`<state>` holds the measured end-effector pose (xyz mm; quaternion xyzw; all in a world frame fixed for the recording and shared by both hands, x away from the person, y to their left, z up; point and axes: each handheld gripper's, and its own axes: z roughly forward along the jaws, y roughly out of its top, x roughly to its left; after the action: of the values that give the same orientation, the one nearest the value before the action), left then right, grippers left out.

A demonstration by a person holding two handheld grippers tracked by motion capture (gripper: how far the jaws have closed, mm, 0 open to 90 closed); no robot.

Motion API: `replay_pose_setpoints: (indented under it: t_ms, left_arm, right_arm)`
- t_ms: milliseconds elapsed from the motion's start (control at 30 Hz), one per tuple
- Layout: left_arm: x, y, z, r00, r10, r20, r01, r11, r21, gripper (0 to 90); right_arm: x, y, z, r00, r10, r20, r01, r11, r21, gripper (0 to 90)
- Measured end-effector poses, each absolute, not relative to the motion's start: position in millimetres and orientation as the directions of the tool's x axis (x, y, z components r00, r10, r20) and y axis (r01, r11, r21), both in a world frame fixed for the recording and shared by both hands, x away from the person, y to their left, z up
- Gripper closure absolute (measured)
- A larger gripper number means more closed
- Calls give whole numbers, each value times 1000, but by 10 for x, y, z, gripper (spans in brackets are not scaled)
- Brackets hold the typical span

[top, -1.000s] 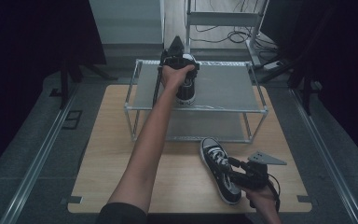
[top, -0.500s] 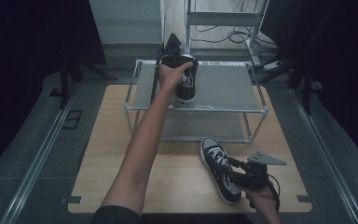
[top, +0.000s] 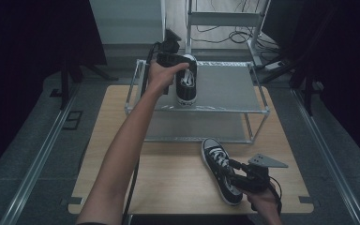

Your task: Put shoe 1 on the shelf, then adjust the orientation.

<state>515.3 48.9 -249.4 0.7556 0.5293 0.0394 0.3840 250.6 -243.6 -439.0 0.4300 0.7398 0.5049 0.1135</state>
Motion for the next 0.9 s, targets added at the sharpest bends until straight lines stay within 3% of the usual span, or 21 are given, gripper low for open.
replay_pose_setpoints:
  t_ms: [167,267,367,667,900]
  left_arm:
    - [4938,629,-2476,505,794,-337,731,-187,656,206]
    - [4828,694,-2501,543,773,-328,717,-224,660,224]
    - [4706,756,-2519,563,766,-310,699,-241,673,214]
    - [4350,951,-2582,602,739,-304,666,-254,701,200]
    - [4119,1124,-2711,611,726,-315,651,-235,722,200]
  right_arm:
    - [2446,-2391,-4383,-623,740,253,515,145,845,546]
    - [2392,-2356,-4365,-623,744,242,502,143,853,726]
    - [2326,-2306,-4325,-636,735,236,488,146,860,791]
    - [1990,-2161,-4430,-677,713,183,468,225,855,873]
    - [1795,-2209,-4719,-658,732,176,516,268,814,891]
